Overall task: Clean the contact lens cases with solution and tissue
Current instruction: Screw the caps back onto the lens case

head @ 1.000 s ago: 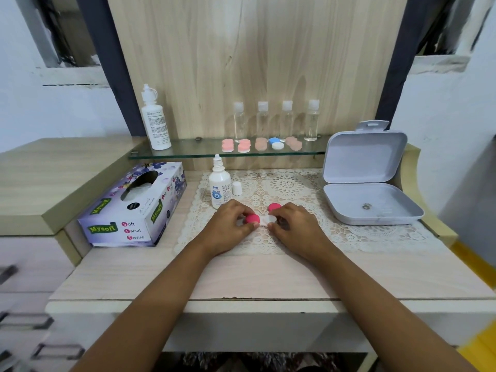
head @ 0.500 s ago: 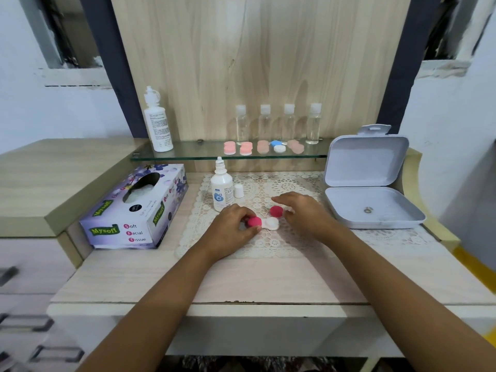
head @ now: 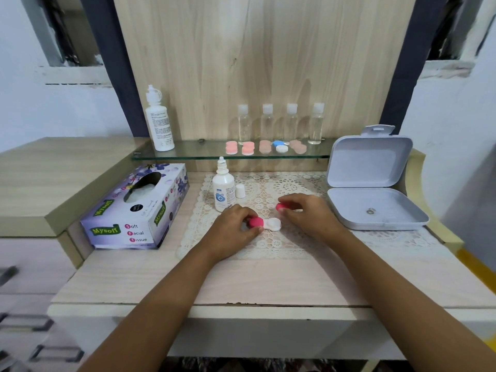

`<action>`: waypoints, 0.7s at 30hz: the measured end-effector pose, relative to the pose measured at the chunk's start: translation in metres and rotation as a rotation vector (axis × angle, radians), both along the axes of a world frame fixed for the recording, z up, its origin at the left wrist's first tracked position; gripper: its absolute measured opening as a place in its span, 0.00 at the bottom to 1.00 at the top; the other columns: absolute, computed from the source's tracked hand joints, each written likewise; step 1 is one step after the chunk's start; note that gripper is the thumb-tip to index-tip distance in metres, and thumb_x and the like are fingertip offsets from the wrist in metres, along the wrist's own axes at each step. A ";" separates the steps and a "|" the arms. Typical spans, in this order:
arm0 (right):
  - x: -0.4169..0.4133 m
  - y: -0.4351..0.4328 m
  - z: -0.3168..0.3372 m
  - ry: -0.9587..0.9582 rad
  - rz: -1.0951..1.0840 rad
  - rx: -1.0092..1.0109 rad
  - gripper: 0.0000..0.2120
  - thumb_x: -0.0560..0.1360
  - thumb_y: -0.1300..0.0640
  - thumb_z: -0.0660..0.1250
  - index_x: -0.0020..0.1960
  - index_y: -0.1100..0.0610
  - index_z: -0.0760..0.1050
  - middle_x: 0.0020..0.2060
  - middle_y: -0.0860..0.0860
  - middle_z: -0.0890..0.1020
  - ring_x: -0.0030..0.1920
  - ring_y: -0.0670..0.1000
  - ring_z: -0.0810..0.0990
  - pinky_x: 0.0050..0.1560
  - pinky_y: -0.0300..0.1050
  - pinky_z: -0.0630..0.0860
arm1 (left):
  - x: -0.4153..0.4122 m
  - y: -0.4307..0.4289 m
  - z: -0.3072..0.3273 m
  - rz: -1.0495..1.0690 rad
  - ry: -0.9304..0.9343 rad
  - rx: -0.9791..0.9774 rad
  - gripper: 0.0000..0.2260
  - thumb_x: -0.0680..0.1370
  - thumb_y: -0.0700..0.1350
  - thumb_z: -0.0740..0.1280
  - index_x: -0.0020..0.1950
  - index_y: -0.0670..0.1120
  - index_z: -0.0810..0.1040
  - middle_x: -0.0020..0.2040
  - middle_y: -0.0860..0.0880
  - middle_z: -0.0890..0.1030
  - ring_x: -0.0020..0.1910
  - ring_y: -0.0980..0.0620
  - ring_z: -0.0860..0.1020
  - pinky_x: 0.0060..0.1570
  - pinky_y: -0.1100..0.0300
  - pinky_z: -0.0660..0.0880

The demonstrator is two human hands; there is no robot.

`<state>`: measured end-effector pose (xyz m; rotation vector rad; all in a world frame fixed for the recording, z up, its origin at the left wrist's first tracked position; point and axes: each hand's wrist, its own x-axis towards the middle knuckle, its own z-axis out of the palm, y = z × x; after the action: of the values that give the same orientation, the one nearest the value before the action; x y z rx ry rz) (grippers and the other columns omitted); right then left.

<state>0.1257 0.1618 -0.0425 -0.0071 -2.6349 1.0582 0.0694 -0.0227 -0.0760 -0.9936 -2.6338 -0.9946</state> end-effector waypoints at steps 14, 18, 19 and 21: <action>0.014 -0.021 -0.017 0.091 0.065 0.175 0.07 0.73 0.59 0.65 0.46 0.64 0.78 0.44 0.57 0.81 0.47 0.54 0.77 0.51 0.52 0.72 | 0.000 0.000 0.000 0.000 0.009 0.002 0.10 0.74 0.48 0.69 0.53 0.47 0.78 0.49 0.51 0.76 0.50 0.54 0.72 0.49 0.64 0.67; 0.010 -0.019 -0.021 0.082 0.047 0.242 0.08 0.73 0.56 0.68 0.47 0.61 0.79 0.44 0.56 0.80 0.48 0.55 0.74 0.49 0.44 0.68 | -0.001 0.001 0.000 0.001 0.015 0.012 0.10 0.74 0.48 0.70 0.53 0.47 0.78 0.48 0.51 0.76 0.50 0.54 0.72 0.48 0.66 0.65; 0.009 -0.020 -0.021 0.073 0.033 0.227 0.09 0.72 0.54 0.68 0.48 0.59 0.79 0.45 0.54 0.80 0.49 0.53 0.73 0.49 0.43 0.68 | -0.001 0.001 0.000 0.001 0.014 0.014 0.10 0.74 0.48 0.70 0.53 0.47 0.78 0.48 0.51 0.76 0.50 0.54 0.72 0.48 0.66 0.65; 0.009 -0.021 -0.022 0.055 0.008 0.191 0.12 0.71 0.51 0.70 0.52 0.57 0.79 0.45 0.51 0.76 0.49 0.51 0.72 0.50 0.41 0.68 | 0.000 0.001 0.000 0.001 0.015 0.012 0.10 0.74 0.49 0.70 0.53 0.47 0.78 0.48 0.51 0.76 0.50 0.54 0.72 0.48 0.65 0.66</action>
<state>0.1344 0.1404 -0.0643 0.0728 -2.6760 0.7932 0.0690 -0.0221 -0.0764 -0.9933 -2.6131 -0.9974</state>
